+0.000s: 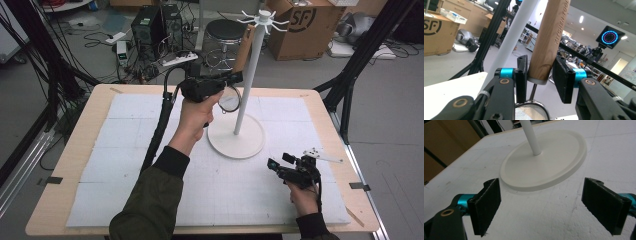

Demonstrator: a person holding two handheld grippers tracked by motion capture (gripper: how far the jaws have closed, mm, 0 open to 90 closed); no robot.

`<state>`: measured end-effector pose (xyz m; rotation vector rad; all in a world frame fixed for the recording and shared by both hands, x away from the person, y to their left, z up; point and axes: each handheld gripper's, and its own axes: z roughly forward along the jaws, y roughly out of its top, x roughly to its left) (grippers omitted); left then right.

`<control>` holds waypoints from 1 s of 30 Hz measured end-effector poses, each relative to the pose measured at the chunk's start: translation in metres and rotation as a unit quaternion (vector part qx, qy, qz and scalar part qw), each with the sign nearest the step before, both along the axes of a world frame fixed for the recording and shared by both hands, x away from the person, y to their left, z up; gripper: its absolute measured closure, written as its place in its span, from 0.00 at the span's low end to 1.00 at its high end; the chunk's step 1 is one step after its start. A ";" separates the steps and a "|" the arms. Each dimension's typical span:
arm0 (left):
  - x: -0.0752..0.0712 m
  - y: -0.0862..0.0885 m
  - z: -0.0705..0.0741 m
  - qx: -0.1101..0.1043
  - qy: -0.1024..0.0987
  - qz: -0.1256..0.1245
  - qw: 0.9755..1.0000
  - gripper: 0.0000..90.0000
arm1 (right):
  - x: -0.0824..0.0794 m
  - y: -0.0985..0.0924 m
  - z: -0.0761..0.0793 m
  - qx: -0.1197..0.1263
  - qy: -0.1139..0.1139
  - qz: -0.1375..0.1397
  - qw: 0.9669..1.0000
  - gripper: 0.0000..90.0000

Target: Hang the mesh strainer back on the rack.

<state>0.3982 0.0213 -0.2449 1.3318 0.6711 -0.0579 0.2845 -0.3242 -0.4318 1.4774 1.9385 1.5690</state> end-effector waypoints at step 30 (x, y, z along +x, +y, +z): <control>-0.014 0.021 -0.009 0.038 -0.026 0.024 0.999 0.43 | -0.001 0.002 0.000 -0.005 -0.002 0.003 1.000 0.16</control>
